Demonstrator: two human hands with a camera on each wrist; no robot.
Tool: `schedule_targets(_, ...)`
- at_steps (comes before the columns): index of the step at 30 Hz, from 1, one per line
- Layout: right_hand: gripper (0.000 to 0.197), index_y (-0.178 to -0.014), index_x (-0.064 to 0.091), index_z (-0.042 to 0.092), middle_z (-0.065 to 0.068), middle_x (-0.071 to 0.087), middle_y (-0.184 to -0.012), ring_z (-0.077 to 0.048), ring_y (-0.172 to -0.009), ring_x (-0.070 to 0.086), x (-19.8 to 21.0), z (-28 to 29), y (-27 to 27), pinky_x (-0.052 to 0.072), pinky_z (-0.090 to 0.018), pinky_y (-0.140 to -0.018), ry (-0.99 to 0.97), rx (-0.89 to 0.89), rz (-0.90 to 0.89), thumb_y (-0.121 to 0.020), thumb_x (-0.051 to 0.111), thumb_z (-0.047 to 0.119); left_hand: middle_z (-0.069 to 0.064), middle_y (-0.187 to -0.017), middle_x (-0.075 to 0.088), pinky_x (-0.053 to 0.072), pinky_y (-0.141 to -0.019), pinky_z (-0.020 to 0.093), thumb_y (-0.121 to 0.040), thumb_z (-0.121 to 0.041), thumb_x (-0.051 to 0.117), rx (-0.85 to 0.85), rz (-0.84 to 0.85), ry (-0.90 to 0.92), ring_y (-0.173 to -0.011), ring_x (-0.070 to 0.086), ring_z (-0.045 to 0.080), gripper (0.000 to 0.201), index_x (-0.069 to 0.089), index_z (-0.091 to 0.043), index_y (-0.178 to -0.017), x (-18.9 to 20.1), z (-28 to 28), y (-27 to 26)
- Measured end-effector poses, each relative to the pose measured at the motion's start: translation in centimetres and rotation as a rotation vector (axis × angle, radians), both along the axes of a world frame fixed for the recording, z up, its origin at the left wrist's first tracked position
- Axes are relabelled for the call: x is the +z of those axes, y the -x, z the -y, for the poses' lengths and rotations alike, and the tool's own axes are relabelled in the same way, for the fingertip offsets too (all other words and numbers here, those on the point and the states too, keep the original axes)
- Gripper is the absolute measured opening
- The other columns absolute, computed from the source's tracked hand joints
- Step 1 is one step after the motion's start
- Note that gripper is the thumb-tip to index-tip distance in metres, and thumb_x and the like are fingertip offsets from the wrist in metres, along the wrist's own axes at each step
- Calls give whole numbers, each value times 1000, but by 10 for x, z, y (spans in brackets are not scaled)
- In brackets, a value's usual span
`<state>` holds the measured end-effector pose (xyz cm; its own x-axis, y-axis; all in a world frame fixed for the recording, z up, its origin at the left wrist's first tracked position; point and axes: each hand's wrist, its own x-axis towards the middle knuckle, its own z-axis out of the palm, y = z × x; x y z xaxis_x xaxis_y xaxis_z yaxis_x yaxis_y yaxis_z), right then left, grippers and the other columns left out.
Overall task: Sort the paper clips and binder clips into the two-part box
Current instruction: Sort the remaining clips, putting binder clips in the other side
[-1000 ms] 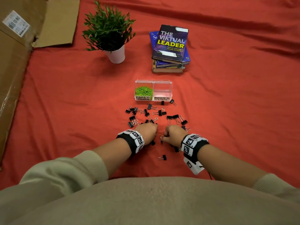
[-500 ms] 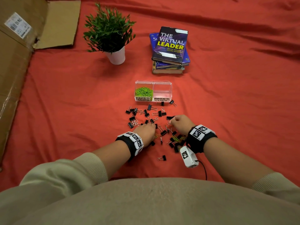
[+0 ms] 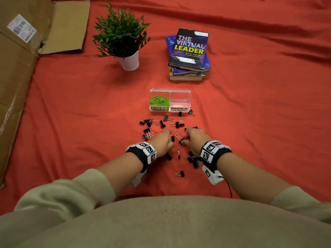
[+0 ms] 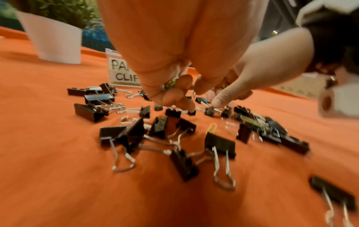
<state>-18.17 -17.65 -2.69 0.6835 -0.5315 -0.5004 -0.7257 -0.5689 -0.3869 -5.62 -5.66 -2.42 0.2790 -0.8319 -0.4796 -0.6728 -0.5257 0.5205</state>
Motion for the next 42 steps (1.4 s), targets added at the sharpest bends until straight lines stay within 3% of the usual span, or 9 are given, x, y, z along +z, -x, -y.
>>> schedule_targets(5, 8, -82, 56, 16, -5, 64, -83, -18, -70, 58, 9, 20, 12, 46, -28, -57, -6, -138, 31, -86, 58, 22, -5, -69, 45, 34, -51, 26, -92, -15, 47, 125, -181, 10, -61, 44, 15, 5, 43, -17, -94, 6, 7, -7)
schedule_targets(10, 12, -84, 66, 7, -12, 70, -91, -23, -84, 65, 15, 18, 31, 54, -31, -71, -50, 127, -147, -84, 56, 14, -8, -66, 48, 32, -48, 22, -94, -12, 37, 103, -152, -55, -53, 43, 8, 24, 58, -17, -104, 6, 14, -1)
schedule_targets(16, 20, -104, 56, 8, -11, 61, -107, -29, -95, 61, 9, -4, 36, 46, -33, -70, 113, 300, -236, -88, 55, 20, 12, -90, 62, 42, -66, 34, -97, -19, 36, -90, -5, -114, -76, 55, 26, 22, 52, -5, -101, 0, 11, 10)
schedule_targets(24, 21, -106, 55, 2, -13, 54, -112, -30, -102, 56, 3, -12, 23, 44, -35, -76, 91, 215, -113, -89, 52, 14, 17, -114, 58, 47, -86, 42, -93, -17, 47, -296, 225, -140, -106, 58, 36, 23, 49, -3, -111, -5, 5, 20)
schedule_targets(27, 6, -87, 58, 6, -14, 59, -91, -31, -88, 62, 3, -10, 18, 48, -36, -73, -30, 92, 1, -86, 54, 10, 18, -118, 57, 45, -87, 41, -94, -17, 45, -308, 252, -135, -109, 57, 36, 25, 48, -2, -115, -2, 3, 23)
schedule_targets(30, 9, -76, 59, 12, -2, 62, -72, -18, -60, 58, 5, -1, 18, 45, -27, -57, -228, -183, 161, -85, 59, 13, 17, -117, 58, 45, -85, 38, -93, -18, 47, -276, 207, -127, -107, 58, 35, 25, 49, -4, -114, 1, 3, 24)
schedule_targets(32, 8, -78, 63, 12, -1, 65, -71, -12, -54, 54, 13, 8, 21, 42, -20, -47, -372, -339, 237, -85, 63, 15, 17, -117, 58, 45, -86, 39, -93, -19, 48, -273, 203, -128, -107, 58, 34, 27, 49, -3, -114, 2, 3, 25)
schedule_targets(35, 6, -86, 68, 11, -4, 68, -77, -9, -57, 52, 23, 23, 29, 43, -18, -51, -582, -518, 315, -84, 63, 9, 16, -116, 55, 43, -85, 39, -92, -17, 48, -249, 201, -133, -106, 56, 33, 27, 48, -2, -115, 1, 3, 27)
schedule_targets(42, 21, -89, 55, 2, -8, 48, -69, -18, -55, 47, 32, 35, 55, 39, -26, -48, -964, -781, 413, -89, 35, -3, -1, -69, 48, 33, -52, 28, -91, -11, 43, -22, -103, 22, -59, 44, 16, 3, 41, -13, -93, 3, 13, 18)
